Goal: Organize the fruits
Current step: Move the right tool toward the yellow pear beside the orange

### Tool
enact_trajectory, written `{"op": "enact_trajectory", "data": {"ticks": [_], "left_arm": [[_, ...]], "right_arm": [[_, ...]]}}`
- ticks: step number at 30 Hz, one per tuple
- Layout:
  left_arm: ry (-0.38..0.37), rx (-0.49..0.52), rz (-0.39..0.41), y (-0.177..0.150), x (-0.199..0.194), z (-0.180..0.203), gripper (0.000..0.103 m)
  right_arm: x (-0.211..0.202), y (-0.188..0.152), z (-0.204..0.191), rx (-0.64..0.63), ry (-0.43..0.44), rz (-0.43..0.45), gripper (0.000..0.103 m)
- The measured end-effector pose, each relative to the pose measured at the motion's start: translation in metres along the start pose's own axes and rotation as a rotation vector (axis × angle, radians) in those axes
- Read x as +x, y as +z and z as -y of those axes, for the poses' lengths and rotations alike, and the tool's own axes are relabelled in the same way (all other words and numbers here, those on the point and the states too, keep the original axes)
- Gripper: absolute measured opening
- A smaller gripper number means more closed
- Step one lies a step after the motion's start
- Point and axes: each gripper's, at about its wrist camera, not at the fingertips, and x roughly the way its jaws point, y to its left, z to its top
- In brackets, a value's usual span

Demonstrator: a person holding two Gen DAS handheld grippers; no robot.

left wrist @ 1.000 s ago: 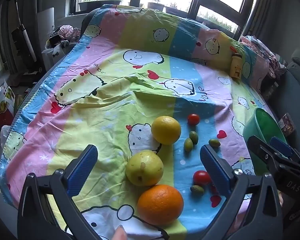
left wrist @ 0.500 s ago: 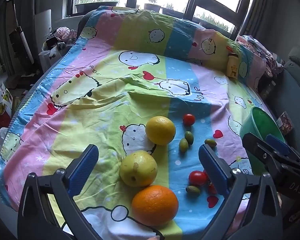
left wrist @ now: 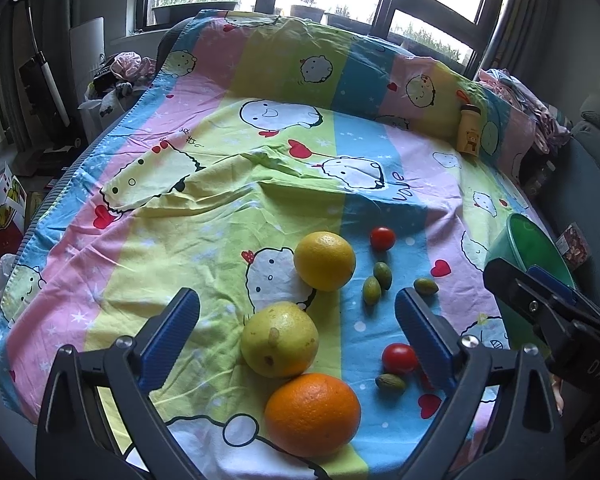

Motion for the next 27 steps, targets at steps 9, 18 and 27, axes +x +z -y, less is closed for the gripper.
{"op": "enact_trajectory", "data": {"ticks": [9,18,27], "left_arm": [[0.002,0.011,0.003,-0.0006,-0.0011,0.0017,0.096],[0.004,0.017,-0.002,-0.0005,-0.001,0.0032,0.093],[-0.002,0.015,-0.005,-0.0005,-0.001,0.0035,0.091]], "right_arm": [[0.0008,0.0003,0.0024,0.019,0.02,-0.008,0.103],[-0.0005,0.0006,0.007,0.024,0.002,-0.004,0.103],[-0.0002,0.0013,0.01,0.039,0.0,-0.013,0.103]]}}
